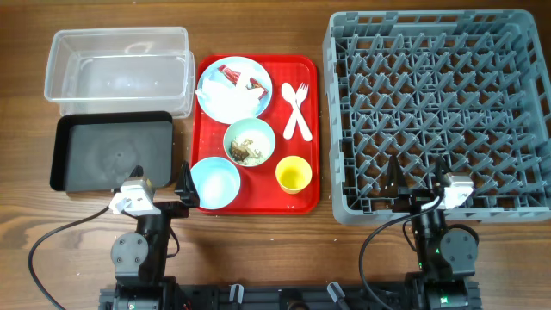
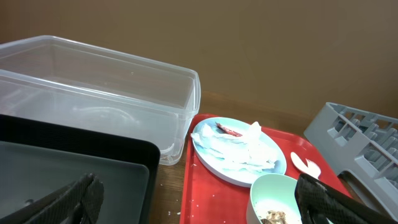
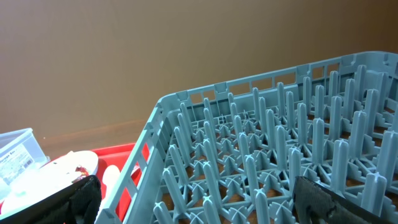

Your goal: Sort waste into correct bins and load items into the dishwasher rack

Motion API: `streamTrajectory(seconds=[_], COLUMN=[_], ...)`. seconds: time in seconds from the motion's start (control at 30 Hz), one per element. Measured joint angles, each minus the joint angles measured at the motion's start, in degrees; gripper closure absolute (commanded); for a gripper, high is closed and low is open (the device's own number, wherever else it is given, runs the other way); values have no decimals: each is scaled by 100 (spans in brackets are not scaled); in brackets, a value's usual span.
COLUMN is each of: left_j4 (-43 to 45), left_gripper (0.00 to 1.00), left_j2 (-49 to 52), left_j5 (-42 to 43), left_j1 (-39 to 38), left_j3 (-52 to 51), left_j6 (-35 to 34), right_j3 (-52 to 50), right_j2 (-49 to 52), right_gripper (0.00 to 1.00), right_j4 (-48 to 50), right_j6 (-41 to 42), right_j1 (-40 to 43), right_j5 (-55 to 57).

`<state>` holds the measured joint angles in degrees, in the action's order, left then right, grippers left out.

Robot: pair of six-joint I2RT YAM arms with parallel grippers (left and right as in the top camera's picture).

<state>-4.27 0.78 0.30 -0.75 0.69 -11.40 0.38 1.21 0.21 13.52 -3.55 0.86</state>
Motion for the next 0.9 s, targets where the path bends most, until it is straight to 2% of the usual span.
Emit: streamTrajectory(seconds=[0.47,0.67,0.9], left_j4=[0,0,269], left_gripper=[0,0,0], left_j2=[0,0,2], left_j5=[0,0,4], left_j1=[0,0,0], left_j3=[0,0,-15], left_j6=[0,0,0], right_j3=[0,0,-2], right_j2=[0,0,0], right_gripper=[0,0,0], right_j4=[0,11,555], right_j6=[15,376,455], right_j1=[0,0,0], right_j5=[0,0,-402])
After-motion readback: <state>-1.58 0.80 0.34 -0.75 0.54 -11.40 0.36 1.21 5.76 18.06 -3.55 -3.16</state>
